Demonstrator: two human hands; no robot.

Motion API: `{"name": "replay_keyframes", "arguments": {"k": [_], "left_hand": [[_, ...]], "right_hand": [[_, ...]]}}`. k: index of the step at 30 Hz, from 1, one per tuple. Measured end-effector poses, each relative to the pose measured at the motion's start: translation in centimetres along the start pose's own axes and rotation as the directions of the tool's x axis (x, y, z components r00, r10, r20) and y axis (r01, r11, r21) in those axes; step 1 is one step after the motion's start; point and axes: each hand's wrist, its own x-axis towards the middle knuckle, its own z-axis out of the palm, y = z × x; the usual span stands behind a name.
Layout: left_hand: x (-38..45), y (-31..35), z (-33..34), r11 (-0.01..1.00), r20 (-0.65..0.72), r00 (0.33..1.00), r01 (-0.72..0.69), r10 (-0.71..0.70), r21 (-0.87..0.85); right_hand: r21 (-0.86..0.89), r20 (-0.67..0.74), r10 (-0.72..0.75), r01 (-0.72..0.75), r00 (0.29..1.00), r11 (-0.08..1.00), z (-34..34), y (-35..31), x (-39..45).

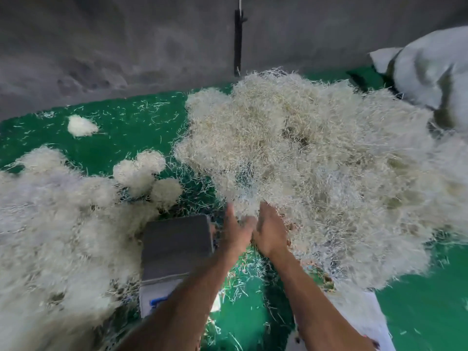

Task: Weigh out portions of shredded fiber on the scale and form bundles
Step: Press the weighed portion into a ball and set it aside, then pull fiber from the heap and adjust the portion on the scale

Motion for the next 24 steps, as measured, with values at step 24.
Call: {"name": "replay_keyframes", "arguments": {"k": [24], "left_hand": [[0.0, 5.1, -10.4, 0.959, 0.076, 0.989, -0.1, 0.125, -0.266]], "right_hand": [[-0.09, 0.022, 0.082, -0.08, 0.996, 0.993, -4.2, -1.8, 0.6]]}}
